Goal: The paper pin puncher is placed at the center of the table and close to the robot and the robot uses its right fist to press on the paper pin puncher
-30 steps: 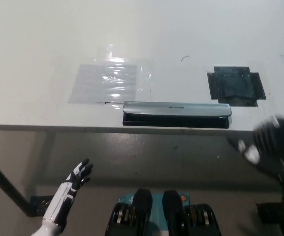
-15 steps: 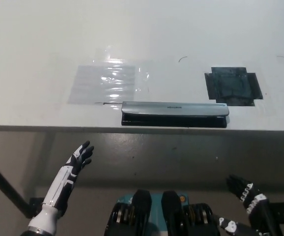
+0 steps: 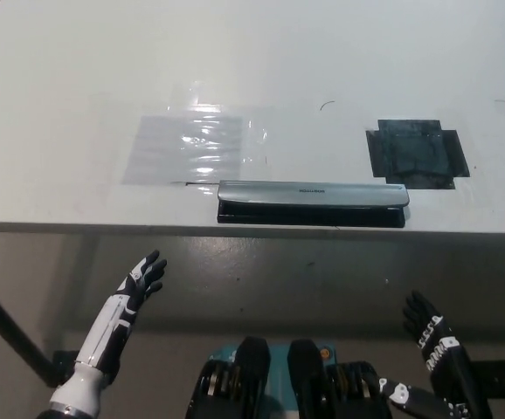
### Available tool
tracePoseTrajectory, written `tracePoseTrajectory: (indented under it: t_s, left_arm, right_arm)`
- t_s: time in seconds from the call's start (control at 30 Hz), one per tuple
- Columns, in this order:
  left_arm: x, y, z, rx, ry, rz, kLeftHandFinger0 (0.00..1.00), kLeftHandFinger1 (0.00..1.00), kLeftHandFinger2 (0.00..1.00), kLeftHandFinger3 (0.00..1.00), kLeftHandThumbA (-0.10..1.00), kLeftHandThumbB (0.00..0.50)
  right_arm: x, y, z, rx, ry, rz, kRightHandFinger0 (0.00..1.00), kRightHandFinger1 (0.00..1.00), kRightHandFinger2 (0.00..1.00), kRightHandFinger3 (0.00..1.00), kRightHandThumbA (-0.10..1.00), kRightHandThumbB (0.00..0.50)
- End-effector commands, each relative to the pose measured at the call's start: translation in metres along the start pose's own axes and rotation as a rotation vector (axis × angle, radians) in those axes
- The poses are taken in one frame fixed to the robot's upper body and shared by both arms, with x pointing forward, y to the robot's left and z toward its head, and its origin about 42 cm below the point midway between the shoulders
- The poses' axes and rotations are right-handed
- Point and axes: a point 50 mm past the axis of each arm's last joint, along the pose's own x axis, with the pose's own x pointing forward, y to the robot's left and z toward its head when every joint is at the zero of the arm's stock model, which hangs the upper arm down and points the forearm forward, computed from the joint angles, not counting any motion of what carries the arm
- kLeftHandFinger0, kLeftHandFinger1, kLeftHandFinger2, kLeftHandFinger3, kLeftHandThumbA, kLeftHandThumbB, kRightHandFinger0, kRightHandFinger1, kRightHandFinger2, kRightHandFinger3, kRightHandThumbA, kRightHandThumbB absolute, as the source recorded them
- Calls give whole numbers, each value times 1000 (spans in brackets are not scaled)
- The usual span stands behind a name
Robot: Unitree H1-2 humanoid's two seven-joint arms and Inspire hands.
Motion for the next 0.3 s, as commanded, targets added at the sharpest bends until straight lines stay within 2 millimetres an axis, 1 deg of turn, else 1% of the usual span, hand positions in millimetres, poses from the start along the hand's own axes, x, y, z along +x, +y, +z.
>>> tracePoseTrajectory:
  t_s: [0.0, 0.03, 0.07, 0.27]
  left_arm:
    - [5, 8, 9, 17, -71, -8, 1000, 1000, 1000, 1000, 1000, 285]
    - [5, 8, 9, 17, -71, -8, 1000, 1000, 1000, 1000, 1000, 286]
    - [6, 8, 9, 16, -70, -9, 1000, 1000, 1000, 1000, 1000, 287]
    - [3, 8, 7, 14, -60, -7, 1000, 1000, 1000, 1000, 1000, 288]
  right_arm:
    - [7, 2, 9, 2, -89, 25, 1000, 1000, 1000, 1000, 1000, 332]
    - [7, 2, 10, 0, -90, 27, 1000, 1000, 1000, 1000, 1000, 330]
    - [7, 3, 9, -1, -91, 29, 1000, 1000, 1000, 1000, 1000, 337]
    - [7, 3, 9, 7, -86, 38, 1000, 1000, 1000, 1000, 1000, 326]
